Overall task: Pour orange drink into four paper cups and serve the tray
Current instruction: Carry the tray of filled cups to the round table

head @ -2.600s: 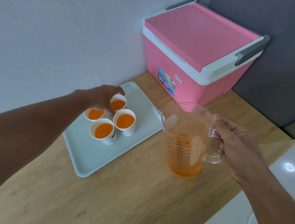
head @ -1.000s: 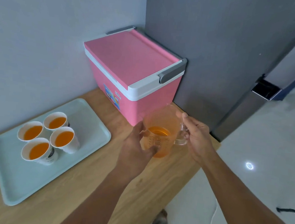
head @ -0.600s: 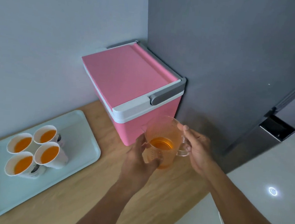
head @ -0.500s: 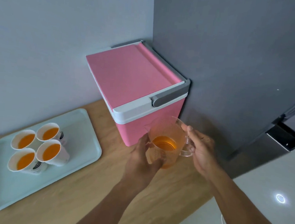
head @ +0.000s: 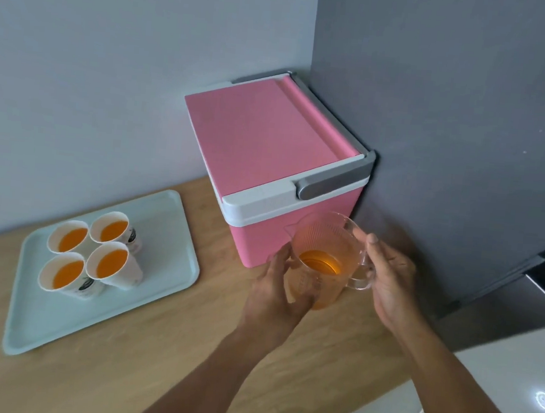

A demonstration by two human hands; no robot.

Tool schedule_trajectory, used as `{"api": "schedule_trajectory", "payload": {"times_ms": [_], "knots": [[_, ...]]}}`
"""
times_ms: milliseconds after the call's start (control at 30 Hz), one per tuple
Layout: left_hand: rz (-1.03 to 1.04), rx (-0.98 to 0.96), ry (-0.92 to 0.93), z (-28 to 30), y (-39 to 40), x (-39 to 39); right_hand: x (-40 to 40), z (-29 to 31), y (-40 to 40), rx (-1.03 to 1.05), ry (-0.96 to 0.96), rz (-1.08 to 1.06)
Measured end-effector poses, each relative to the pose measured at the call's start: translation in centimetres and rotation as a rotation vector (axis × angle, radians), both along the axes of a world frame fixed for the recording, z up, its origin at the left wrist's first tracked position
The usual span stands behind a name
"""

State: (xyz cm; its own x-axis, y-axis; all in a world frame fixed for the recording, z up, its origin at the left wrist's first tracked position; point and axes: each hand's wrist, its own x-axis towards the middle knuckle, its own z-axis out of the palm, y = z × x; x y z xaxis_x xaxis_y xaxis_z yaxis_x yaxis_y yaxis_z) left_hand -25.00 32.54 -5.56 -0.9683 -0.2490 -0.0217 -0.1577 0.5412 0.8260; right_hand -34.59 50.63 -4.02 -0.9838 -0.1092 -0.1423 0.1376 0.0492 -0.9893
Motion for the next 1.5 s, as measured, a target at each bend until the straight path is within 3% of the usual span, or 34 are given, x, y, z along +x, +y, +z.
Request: {"api": "schedule_trajectory", "payload": {"times_ms": [67, 167, 333, 400, 533, 767, 933, 1133, 1333, 1500], "knots": [[-0.001, 0.030, -0.022, 0.1, -0.5, 1.1, 0.6, -0.2, 0.0, 0.100, 0.044, -0.066], [0.078, 0.075, -0.061, -0.4, -2.4, 4.3, 2.1, -1.8, 0.6, 0.055, 0.092, -0.337], [0.224, 0.096, -0.094, -2.6, -8.9, 12.4, 7.6, -5.3, 0.2, 0.048, -0.084, -0.554], [0.300, 0.081, -0.115, -3.1, -12.2, 15.9, 9.9, -6.3, -1.2, 0.037, -0.114, -0.444], [0.469, 0.051, -0.159, -3.7, -18.8, 21.9, 13.3, -6.7, -6.6, 0.212, -0.201, -0.308], [0.619, -0.023, -0.175, -4.0, -28.7, 26.0, 14.0, -5.2, -17.0, 0.537, 0.020, 0.193], [0.566, -0.033, -0.163, -3.2, -33.6, 23.8, 14.3, -2.2, -25.8, 0.507, 0.057, 0.466], [0.473, 0.003, -0.140, -2.8, -35.9, 19.6, 13.5, -2.6, -33.9, 0.637, 0.103, 0.571], [0.434, 0.107, -0.044, -3.0, -35.3, 16.7, 12.7, -3.7, -36.9, 0.601, 0.154, 0.535], [0.537, 0.136, -0.009, -2.9, -34.6, 15.7, 11.8, -4.1, -37.1, 0.531, 0.216, 0.586]]}}
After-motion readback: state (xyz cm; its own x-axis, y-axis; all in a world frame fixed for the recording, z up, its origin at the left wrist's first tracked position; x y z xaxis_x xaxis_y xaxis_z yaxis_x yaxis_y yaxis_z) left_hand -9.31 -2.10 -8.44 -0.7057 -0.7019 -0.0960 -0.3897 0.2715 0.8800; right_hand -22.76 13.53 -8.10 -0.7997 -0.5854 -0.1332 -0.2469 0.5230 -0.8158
